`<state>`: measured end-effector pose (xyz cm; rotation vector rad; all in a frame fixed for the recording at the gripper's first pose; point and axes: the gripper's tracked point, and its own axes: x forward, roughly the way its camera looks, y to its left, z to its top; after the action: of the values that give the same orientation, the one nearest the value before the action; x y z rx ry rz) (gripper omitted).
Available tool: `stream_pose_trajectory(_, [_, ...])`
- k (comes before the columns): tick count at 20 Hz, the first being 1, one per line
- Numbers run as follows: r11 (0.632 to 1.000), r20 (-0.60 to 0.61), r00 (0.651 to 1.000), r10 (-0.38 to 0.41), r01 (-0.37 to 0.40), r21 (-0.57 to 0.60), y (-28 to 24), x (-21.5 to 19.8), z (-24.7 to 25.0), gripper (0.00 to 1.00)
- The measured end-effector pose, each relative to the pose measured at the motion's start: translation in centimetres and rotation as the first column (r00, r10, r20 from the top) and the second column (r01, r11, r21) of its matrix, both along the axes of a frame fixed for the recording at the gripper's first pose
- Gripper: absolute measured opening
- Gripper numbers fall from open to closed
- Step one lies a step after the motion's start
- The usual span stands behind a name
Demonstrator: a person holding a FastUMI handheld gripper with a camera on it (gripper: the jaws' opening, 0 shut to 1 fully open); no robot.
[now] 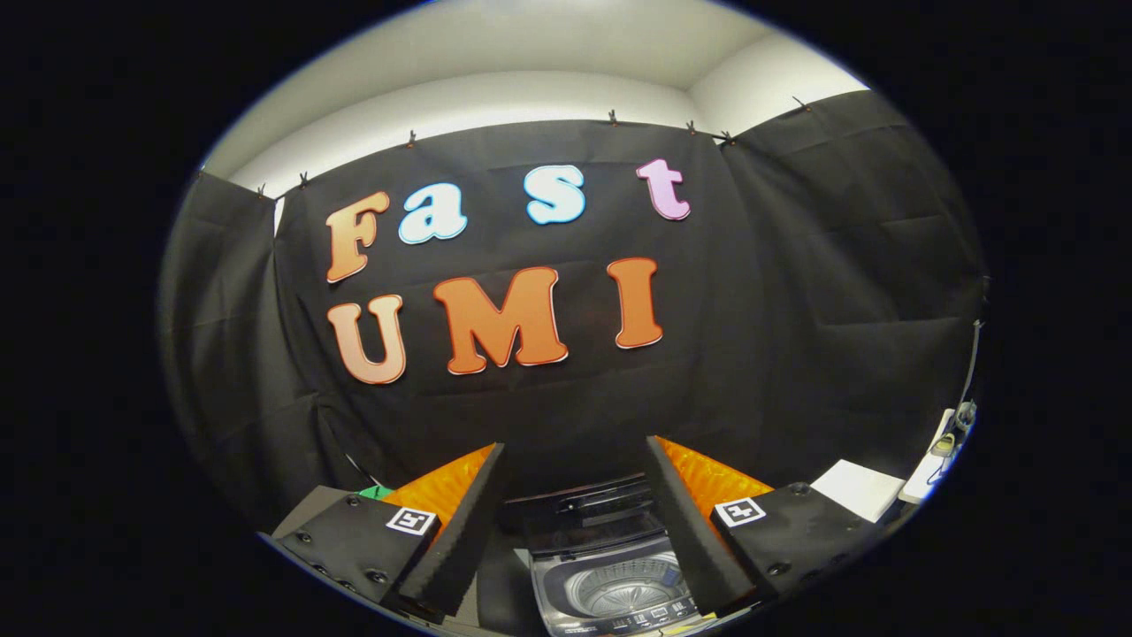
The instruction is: Put the clothes into the washing machine and then close the washing machine lid.
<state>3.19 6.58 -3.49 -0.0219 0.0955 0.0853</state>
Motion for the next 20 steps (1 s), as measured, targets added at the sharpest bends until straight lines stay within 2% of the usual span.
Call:
stream_pose_trajectory(4, [0.996, -0.055, 0.995, 0.088, -0.088, 0.000, 4.8, -0.3, -2.3, 0.99])
stream_pose_trajectory(8, [0.981, -0.125, 0.973, 0.195, -0.196, 0.004, 11.0, -1.1, -5.5, 0.99])
stream_pose_trajectory(14, [0.934, -0.249, 0.905, 0.345, -0.358, -0.008, 19.9, -3.1, -11.2, 0.99])
stream_pose_trajectory(20, [0.891, -0.349, 0.838, 0.418, -0.454, -0.022, 27.3, -5.0, -16.3, 0.99])
